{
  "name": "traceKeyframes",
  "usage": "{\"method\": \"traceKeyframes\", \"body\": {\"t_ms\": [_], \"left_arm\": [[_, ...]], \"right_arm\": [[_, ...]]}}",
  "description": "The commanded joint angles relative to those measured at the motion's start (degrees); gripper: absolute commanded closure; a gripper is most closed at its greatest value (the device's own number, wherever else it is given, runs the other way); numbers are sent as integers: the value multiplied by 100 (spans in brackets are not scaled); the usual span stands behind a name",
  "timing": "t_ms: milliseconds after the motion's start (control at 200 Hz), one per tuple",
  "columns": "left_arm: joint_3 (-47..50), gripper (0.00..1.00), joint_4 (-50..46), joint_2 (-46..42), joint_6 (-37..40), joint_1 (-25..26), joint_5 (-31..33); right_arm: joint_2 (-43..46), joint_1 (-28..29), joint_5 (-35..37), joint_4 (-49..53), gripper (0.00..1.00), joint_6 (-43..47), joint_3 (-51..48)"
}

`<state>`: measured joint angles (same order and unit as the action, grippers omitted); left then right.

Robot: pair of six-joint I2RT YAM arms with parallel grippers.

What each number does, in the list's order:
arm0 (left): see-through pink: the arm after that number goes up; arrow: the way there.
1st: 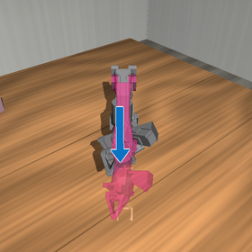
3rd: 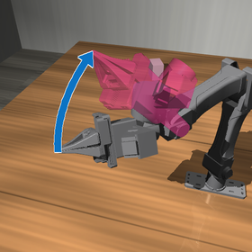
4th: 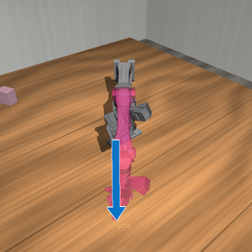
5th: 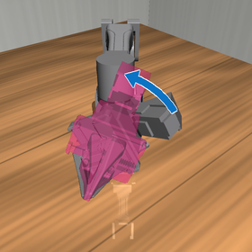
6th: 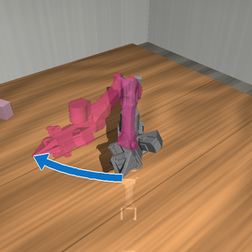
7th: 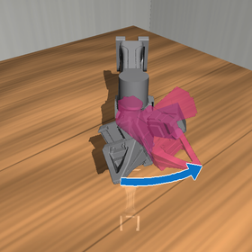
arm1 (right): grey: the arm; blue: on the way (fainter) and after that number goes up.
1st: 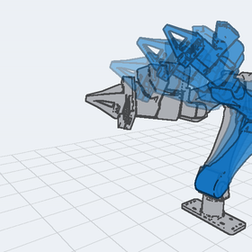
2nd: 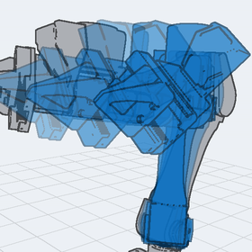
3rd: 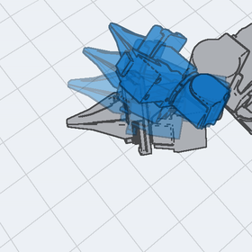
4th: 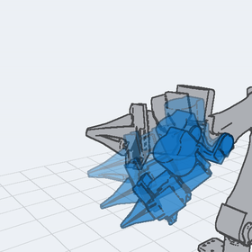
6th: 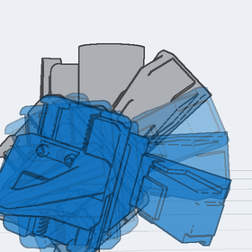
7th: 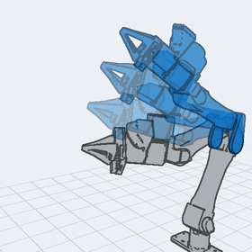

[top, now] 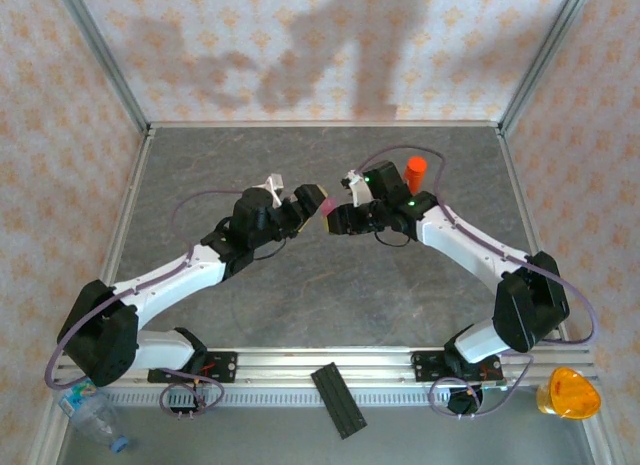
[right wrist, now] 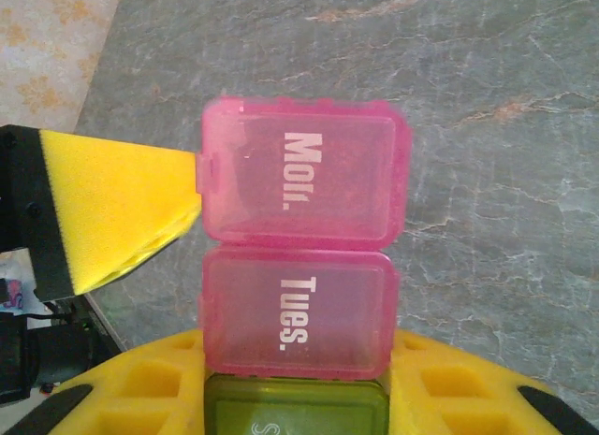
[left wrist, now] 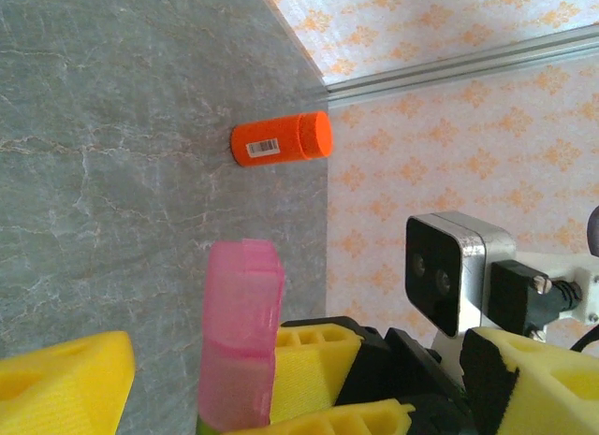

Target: Sort the pills into containers

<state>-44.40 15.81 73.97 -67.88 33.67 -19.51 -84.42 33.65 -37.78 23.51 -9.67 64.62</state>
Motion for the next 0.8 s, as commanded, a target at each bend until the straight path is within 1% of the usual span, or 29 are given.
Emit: {"method": "traceKeyframes", "body": {"t_ms": [0, 230, 545, 796], "left_arm": [[-285, 11, 225, 47, -80, 35, -108], [-333, 11, 280, 4, -140, 56, -97], [-367, 14, 7, -260, -85, 105, 79], [-426, 15, 106, -114, -138, 130, 77]], "right_arm": [[32, 78, -41, -81, 70, -47, 251], [-100, 129, 25, -64, 71, -47, 323], [-215, 140, 126, -78, 71, -64, 349], [-217, 169, 135, -116, 71, -88, 323]]}}
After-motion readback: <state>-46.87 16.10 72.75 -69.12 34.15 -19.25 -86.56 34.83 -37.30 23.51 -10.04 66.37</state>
